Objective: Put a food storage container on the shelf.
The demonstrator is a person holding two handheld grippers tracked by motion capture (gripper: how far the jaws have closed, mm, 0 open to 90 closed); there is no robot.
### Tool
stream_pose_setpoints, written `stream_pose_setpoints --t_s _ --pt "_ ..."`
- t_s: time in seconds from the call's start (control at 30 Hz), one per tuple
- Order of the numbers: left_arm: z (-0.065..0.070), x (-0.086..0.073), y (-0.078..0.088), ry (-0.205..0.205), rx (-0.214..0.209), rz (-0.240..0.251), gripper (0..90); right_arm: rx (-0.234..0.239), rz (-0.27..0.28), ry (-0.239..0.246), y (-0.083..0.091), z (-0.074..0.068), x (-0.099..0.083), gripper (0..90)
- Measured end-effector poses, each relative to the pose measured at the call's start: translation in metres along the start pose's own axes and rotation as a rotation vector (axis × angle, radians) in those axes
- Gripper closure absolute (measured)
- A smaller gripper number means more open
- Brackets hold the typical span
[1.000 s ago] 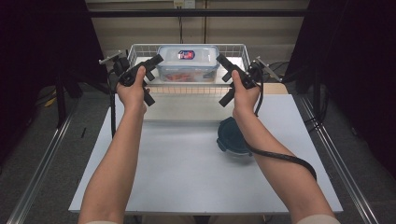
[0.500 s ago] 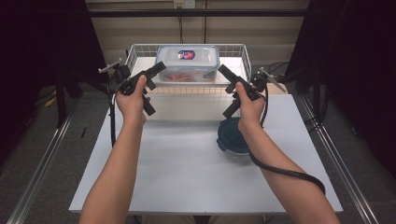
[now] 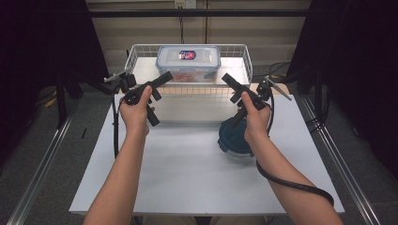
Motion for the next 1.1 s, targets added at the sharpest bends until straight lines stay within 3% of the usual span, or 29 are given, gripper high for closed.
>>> stream_pose_setpoints --t_s 0.03,0.1,0.13,0.47,0.5,0.83,1.0,1.1 --pt "0.001 -0.002 0.000 0.016 -0.004 0.005 18.6 0.001 -0.004 0.012 0.002 0.000 0.000 27.3" --pt "0.001 -0.006 0.001 -0.005 -0.009 -0.012 17.9 0.007 -0.005 0.003 0.004 0.000 -0.001 26.9" --pt "0.002 -0.008 0.001 0.013 -0.013 -0.009 16.8 0.010 -0.008 0.007 0.006 0.000 -0.001 26.8" --pt "0.004 -0.027 0.002 -0.012 -0.037 -0.072 12.2 0.014 -0.045 0.014 0.018 0.006 -0.010 24.6" --pt "0.002 -0.030 0.002 -0.027 -0.032 -0.082 12.1 0.017 -0.050 0.015 0.020 0.007 -0.011 24.2" --pt "-0.010 -0.053 0.004 -0.032 -0.010 -0.114 9.1 0.000 -0.105 0.035 0.042 0.020 -0.019 22.3" --pt "-0.016 -0.062 0.007 -0.071 0.010 -0.143 7.4 -0.003 -0.127 0.054 0.051 0.024 -0.020 21.3" --pt "-0.017 -0.066 0.008 -0.056 0.011 -0.139 7.1 -0.009 -0.141 0.063 0.057 0.027 -0.019 20.7"
Point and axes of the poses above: each handheld gripper's, and its own axes: y roughly backward along the jaws, x roughly out of its top, z roughly to its right, the point moved 8 cm from there along -y, roughly forward along the jaws, and after that the axes turned 10 degrees about x, right-handed, at the moved point
